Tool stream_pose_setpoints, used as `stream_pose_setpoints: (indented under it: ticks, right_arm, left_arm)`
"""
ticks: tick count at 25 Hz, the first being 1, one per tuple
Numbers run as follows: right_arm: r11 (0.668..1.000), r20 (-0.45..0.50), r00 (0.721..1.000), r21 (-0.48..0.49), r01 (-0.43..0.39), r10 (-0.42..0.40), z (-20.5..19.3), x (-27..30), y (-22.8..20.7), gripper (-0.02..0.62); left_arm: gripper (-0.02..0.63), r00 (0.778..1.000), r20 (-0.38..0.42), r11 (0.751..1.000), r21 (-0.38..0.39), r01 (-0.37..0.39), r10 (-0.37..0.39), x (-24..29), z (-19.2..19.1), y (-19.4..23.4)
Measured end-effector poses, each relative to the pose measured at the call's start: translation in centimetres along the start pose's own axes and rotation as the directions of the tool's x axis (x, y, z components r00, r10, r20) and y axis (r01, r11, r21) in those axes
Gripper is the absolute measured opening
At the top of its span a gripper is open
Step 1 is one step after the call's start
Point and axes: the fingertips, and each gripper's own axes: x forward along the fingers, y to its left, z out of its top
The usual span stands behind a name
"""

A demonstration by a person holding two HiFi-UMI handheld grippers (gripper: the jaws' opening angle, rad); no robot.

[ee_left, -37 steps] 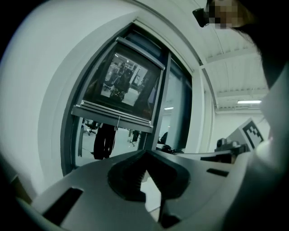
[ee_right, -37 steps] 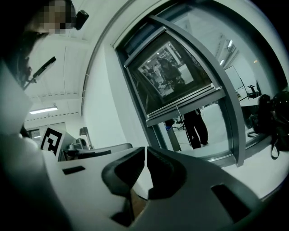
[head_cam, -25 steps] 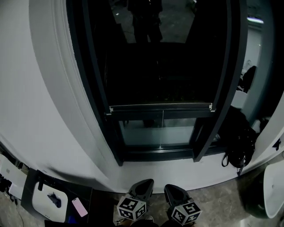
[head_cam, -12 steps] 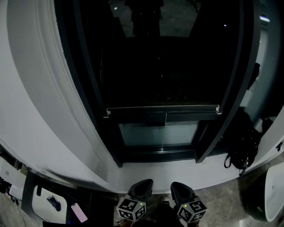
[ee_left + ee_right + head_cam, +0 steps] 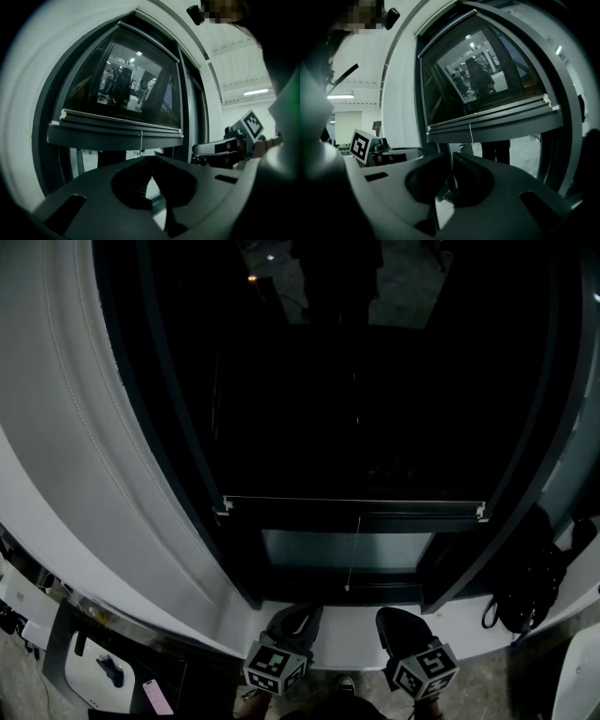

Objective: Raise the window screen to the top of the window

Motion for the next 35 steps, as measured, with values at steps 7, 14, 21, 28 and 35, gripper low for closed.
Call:
stream_pose_setpoints:
  ticks: [7,14,21,28,35]
  right_arm:
    - [0.975,-0.025,0.994,-0.197,-0.105,0.102,5.0,4.3,-4.3,0.023]
    - [0.882,-0.083,0.988,-0.447,-0.152,0.129,8.7,8.0,-7.4,0.026]
    - [0.708,-0.229,0.972,-0.678,-0.199,0.055,8.7,10.3,-10.0,0.064]
    - [0.548,-0.328,0.945,-0.791,-0.271,-0.006,8.3,12.2,-11.3,0.064]
    - [0.474,-0.437,0.898,-0.804,-0.359,-0.06,8.1,13.2,-12.1,0.064]
  left_arm:
    - [0.002,0.999,0.015,0.978,0.206,-0.032,0.029,5.4,4.7,4.3]
    - [0.002,0.996,-0.033,0.879,0.474,-0.058,0.083,9.6,8.4,8.1]
    - [0.002,0.942,-0.264,0.599,0.796,0.092,0.206,11.9,7.5,10.3]
    - [0.01,0.905,-0.371,0.538,0.816,0.211,0.208,13.7,7.8,10.8]
    - [0.028,0.843,-0.502,0.513,0.784,0.349,0.194,14.3,6.7,10.7]
